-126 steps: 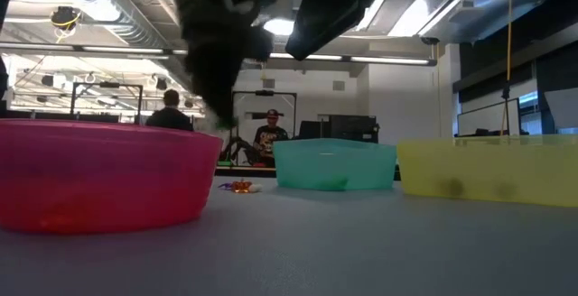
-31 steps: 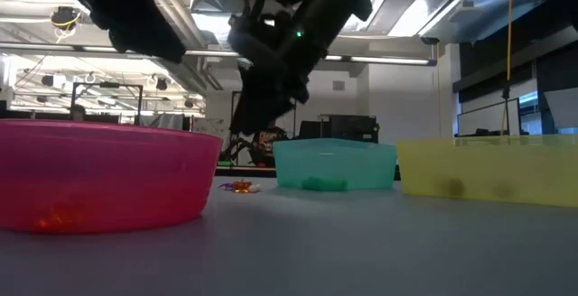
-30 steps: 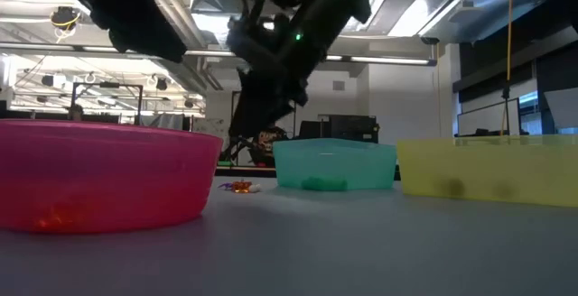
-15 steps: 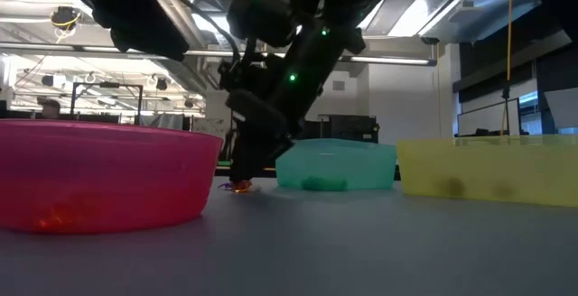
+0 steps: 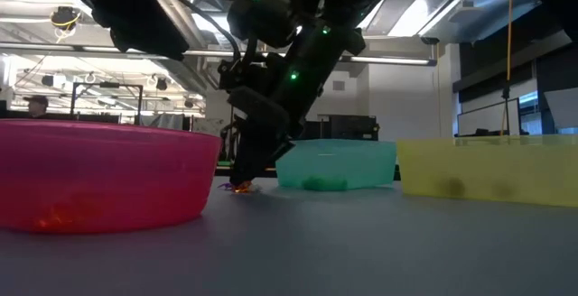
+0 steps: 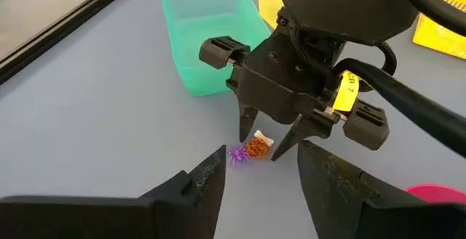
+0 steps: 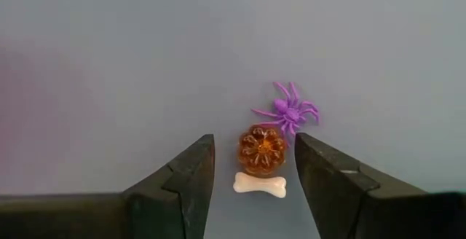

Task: Sort Halloween decoration
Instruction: Put the orange pumpkin toy into the pink bowl

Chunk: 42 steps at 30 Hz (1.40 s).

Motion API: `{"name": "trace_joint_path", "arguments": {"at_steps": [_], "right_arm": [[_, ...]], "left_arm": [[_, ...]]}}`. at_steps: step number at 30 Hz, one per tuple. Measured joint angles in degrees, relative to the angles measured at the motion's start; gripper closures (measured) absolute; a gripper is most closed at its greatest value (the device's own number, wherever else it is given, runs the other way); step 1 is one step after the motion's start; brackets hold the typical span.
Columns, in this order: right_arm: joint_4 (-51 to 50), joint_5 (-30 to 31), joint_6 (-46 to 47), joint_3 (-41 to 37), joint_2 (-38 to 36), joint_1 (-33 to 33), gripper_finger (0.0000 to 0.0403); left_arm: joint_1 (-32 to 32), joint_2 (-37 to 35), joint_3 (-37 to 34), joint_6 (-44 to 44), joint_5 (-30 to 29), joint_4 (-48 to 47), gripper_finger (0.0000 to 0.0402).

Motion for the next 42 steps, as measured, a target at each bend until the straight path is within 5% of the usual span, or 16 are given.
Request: {"name": "trace_joint_path", "arguments": {"at_steps": [32, 42], "right_arm": [[-3.50, 0.68, -1.18, 5.74, -0.02, 0.03, 0.0214], [-6.48, 1.50, 5.07, 5.35, -0.02, 0.43, 0.0214]], "left_arm": [[0.00, 0.00, 0.09, 0.02, -0.02, 0.00, 0.0247], [0.00, 0.00, 0.09, 0.04, -0.02, 0.00, 0.0247]]}}
